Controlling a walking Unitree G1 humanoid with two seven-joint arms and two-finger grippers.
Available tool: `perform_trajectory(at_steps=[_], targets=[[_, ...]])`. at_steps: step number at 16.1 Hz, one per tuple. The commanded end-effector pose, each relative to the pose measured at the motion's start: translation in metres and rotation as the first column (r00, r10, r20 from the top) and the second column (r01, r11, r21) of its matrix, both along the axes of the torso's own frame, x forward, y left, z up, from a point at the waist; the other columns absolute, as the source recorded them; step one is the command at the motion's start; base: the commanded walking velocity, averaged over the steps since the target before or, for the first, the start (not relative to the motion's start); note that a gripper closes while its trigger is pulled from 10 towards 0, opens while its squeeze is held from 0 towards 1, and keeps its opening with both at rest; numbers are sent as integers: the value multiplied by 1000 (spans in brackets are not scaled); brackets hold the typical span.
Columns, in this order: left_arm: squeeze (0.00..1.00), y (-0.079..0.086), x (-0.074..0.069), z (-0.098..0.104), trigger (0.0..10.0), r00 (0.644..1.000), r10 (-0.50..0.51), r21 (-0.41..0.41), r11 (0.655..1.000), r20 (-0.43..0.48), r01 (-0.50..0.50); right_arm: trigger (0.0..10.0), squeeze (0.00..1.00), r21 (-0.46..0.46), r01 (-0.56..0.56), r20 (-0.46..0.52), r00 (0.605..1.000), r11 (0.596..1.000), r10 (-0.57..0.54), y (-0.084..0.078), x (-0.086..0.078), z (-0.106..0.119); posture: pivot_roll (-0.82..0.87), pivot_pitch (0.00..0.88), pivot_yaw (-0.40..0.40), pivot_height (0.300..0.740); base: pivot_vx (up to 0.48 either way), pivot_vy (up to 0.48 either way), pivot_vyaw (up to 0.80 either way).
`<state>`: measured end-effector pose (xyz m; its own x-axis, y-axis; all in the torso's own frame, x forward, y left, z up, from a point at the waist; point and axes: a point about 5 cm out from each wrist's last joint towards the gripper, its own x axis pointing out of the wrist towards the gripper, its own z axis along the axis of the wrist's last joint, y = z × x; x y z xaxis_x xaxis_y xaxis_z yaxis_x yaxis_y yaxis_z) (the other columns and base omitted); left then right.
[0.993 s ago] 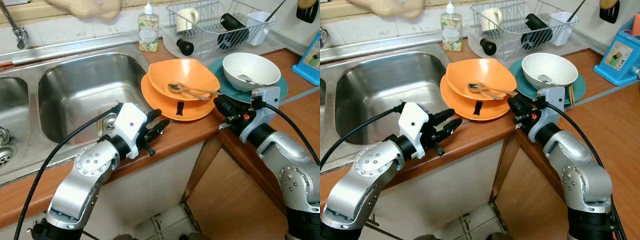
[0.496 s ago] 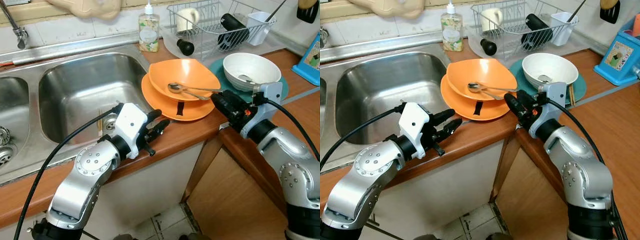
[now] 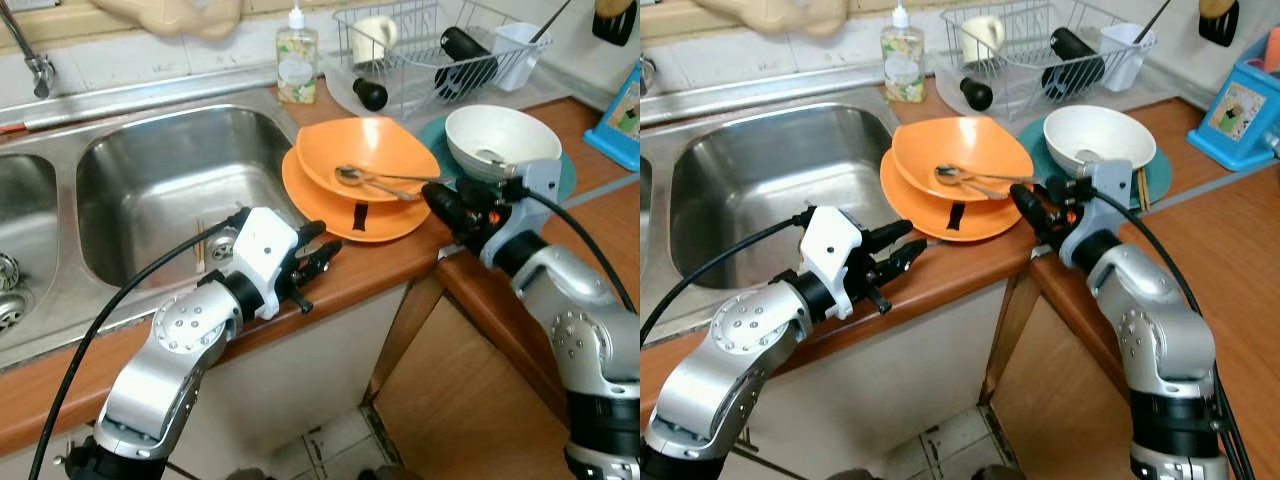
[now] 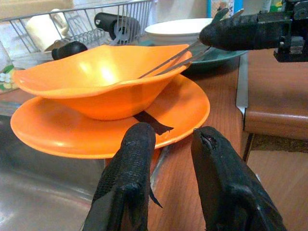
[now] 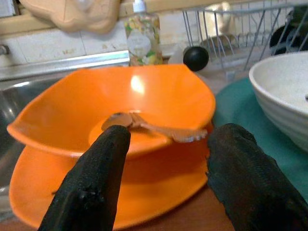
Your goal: Kitchen organization
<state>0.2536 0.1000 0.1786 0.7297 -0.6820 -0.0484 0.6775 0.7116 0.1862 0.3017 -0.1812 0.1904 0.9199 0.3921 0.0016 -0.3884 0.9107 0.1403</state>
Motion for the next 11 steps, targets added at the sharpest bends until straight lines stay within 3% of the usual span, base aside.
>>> perform_trajectory(at_steps=[1, 4, 5, 6, 8, 11], targets=[[0, 0, 1, 2, 10000, 1000, -6, 14, 1000, 13, 6, 10000, 0, -11, 14, 13, 1000, 1000, -13, -2, 4, 1, -44, 34, -1, 740, 0, 0, 0], [0, 0, 2, 2, 10000, 1000, -7, 16, 1000, 13, 7, 10000, 0, 25, 8, 43, 999, 1000, -9, -1, 9, 2, -43, 28, 1, 740, 0, 0, 0], [0, 0, 2, 2, 10000, 1000, -8, 16, 1000, 14, 8, 7569, 0, 31, 2, 47, 999, 1000, -4, -1, 11, 2, -42, 27, 1, 740, 0, 0, 0], [0, -1, 2, 2, 10000, 1000, -10, 15, 1000, 15, 9, 3686, 0, 31, -1, 49, 999, 1000, 0, -1, 13, 1, -41, 24, 0, 740, 0, 0, 0], [0, -1, 2, 2, 10000, 1000, -11, 15, 1000, 16, 11, 0, 0, 31, -8, 52, 999, 999, 7, -1, 15, 0, -38, 17, -1, 740, 0, 0, 0], [0, 0, 2, 2, 10000, 1000, -12, 17, 1000, 16, 12, 0, 0, 36, -32, 54, 998, 999, 30, -1, 16, -2, -36, 8, -2, 740, 0, 0, 0]])
